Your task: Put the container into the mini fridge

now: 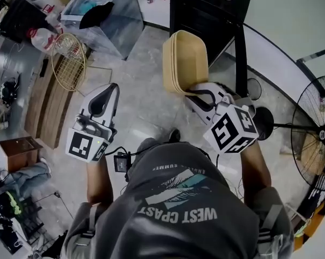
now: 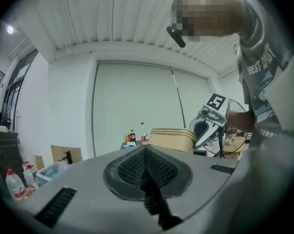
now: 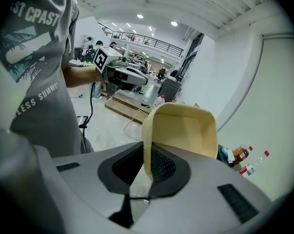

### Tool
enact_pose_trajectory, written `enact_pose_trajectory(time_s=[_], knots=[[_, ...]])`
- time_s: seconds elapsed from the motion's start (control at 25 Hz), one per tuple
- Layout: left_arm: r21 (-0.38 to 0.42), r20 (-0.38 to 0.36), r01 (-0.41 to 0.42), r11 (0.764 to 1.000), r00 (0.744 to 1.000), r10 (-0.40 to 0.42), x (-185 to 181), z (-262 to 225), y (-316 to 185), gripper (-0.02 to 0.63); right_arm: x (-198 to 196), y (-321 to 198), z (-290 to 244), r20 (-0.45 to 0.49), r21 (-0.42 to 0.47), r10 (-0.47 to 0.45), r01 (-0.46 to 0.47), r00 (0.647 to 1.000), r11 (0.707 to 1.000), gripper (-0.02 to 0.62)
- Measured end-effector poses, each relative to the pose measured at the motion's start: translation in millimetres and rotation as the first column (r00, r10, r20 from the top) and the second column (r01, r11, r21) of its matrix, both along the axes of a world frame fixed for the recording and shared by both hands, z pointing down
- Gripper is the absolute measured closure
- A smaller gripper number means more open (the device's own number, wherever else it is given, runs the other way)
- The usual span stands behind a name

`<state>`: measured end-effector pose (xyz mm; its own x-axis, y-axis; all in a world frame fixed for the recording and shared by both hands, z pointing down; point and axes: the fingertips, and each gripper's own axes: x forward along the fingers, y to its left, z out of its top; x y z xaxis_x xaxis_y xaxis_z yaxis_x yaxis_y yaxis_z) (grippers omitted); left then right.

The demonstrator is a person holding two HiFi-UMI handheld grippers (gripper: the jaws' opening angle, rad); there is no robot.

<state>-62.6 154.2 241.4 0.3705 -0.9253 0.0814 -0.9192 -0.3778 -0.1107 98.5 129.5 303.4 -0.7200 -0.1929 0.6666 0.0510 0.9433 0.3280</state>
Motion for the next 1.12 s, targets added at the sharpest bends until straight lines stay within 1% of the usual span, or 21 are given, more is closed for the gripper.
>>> enact_pose_trajectory(time_s=[0.12, 0.28, 0.48, 0.64, 0.8, 1.12], knots=[[-0.015, -0.003, -0.016, 1.000, 1.000, 0.016, 2, 3, -5, 0.592, 0, -5, 2, -0.001, -0.010, 0.014, -0.014, 1.000, 1.000, 0.546], [-0.014, -0.012, -0.040, 0.999, 0.999, 0.040, -4, 5, -19, 0.591, -3, -13, 8, -0.015, -0.019, 0.043, -0.043, 0.999, 0.999, 0.546], [-0.008, -0.025, -0.106, 0.994, 0.994, 0.105, -14, 11, -50, 0.592, -12, -30, 16, -0.032, -0.017, 0.102, -0.103, 0.994, 0.995, 0.546], [0.013, -0.030, -0.172, 0.985, 0.985, 0.172, -25, 7, -79, 0.592, -25, -44, 17, -0.039, -0.015, 0.164, -0.164, 0.986, 0.986, 0.546], [0.017, -0.037, -0.218, 0.976, 0.975, 0.218, -41, 3, -103, 0.591, -43, -60, 18, -0.047, -0.016, 0.202, -0.203, 0.978, 0.979, 0.546], [-0.001, -0.045, -0.294, 0.956, 0.955, 0.293, -71, 13, -154, 0.591, -72, -98, 26, -0.061, -0.016, 0.282, -0.283, 0.958, 0.959, 0.546]])
